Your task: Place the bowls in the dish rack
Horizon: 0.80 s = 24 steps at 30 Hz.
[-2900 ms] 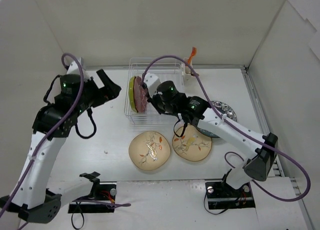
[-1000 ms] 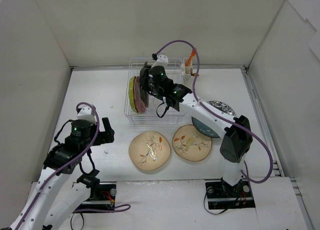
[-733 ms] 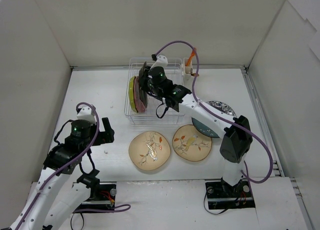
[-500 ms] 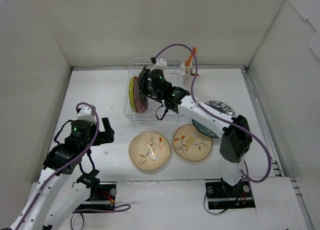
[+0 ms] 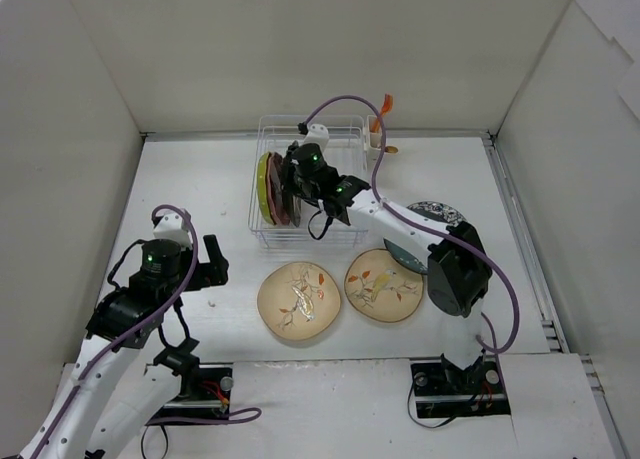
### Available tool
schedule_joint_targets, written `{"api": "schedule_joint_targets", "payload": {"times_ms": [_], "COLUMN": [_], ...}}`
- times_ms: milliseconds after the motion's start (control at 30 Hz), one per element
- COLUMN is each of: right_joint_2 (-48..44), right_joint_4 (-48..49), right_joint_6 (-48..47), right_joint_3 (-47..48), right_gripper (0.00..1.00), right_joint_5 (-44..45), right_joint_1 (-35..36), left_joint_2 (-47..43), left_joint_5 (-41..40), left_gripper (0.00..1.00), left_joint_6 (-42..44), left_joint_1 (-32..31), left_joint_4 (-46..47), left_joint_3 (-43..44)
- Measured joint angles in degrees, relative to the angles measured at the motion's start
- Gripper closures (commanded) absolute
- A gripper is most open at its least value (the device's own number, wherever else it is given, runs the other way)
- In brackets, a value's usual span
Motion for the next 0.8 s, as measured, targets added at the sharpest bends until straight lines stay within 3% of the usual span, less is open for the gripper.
{"api": "schedule_joint_targets", "payload": {"times_ms": [433, 600, 800], "right_joint_2": [0.35, -2.64, -18.67], "right_joint_4": [0.92, -2.05, -7.74], "right_joint_6": [-3.63, -7.1, -13.97], "right_joint_3": [0.42, 0.07, -6.43], "right_gripper": [0.38, 0.31, 0.25], "right_joint_5": [-1.9, -1.86, 1.18], "right_joint_1": [0.24, 0.55, 0.42], "left_joint_2": [-0.17, -0.39, -0.44], "left_joint_5": [0.0, 0.11, 1.2], "left_gripper": [0.01, 0.01, 0.01], "left_joint_6": [0.0, 0.02, 0.24], "left_joint_1": [0.0, 0.0, 0.0], "left_joint_4": [0.0, 0.0, 0.37], "left_joint_3": [-0.02, -0.02, -0.02]}}
